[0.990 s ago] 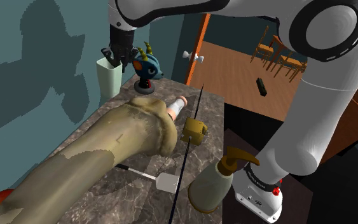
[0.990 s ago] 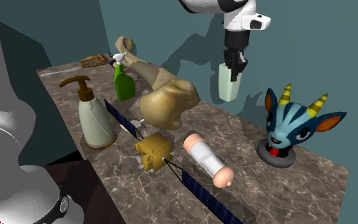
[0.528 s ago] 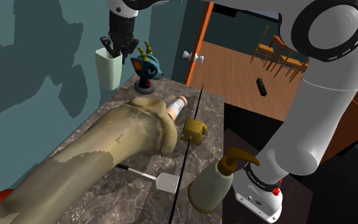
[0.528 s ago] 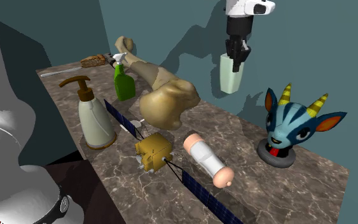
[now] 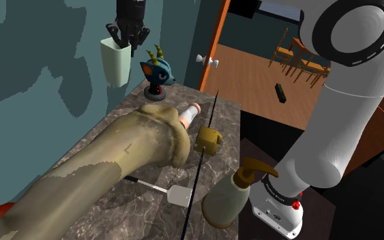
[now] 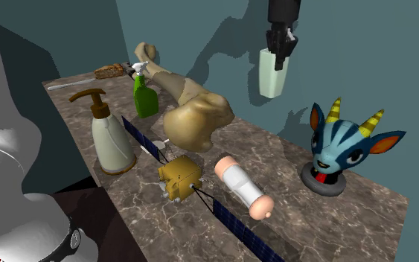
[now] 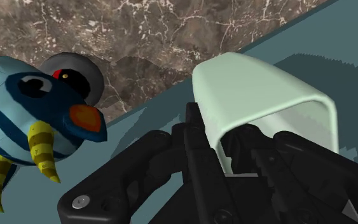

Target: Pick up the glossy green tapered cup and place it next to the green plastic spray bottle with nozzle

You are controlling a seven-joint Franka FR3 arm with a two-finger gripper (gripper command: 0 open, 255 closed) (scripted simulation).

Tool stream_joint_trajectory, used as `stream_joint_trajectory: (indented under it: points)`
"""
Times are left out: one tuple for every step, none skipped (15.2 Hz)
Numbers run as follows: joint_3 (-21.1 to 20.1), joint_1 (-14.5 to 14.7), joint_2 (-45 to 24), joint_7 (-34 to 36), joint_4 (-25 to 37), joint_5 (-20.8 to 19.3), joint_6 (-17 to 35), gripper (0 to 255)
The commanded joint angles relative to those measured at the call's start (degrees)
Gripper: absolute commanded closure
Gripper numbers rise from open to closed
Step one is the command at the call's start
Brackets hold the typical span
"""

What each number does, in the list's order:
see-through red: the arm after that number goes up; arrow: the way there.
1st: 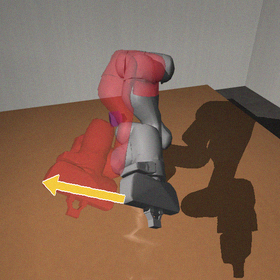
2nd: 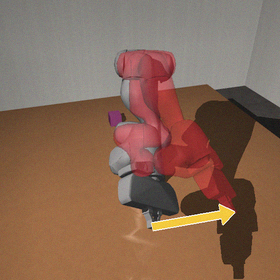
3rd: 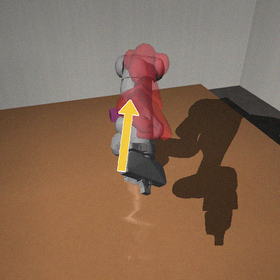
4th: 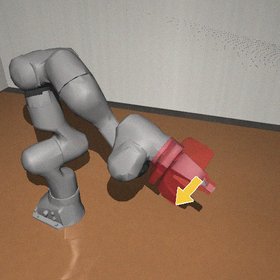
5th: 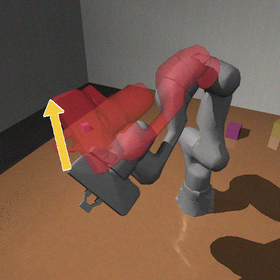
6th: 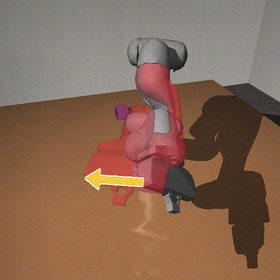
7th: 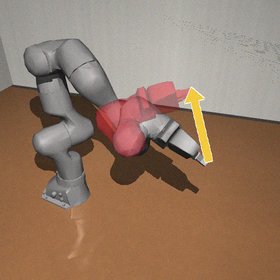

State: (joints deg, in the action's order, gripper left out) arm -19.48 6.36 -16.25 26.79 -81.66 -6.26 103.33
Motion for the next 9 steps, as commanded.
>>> stream_joint_trajectory:
  points:
    - [0.0, 0.2, -0.3, 0.0, 1.8, -0.1, -1.6, 255]
    - [-0.1, 0.2, -0.4, 0.0, 2.8, -0.1, -2.4, 255]
    - [-0.1, 0.3, -0.6, 0.0, 3.8, -0.2, -3.2, 255]
    - [-0.1, 0.4, -0.8, 0.0, 4.8, -0.2, -4.1, 255]
    - [-0.1, 0.5, -1.0, 0.0, 5.9, -0.3, -5.0, 255]
    - [-0.1, 0.6, -1.2, 0.0, 7.0, -0.4, -5.9, 255]
    - [-0.1, 0.8, -1.4, 0.0, 8.1, -0.4, -6.8, 255]
    - [-0.1, 0.9, -1.7, 0.0, 9.3, -0.5, -7.7, 255]
    - [-0.1, 1.0, -2.0, 0.0, 10.5, -0.6, -8.6, 255]
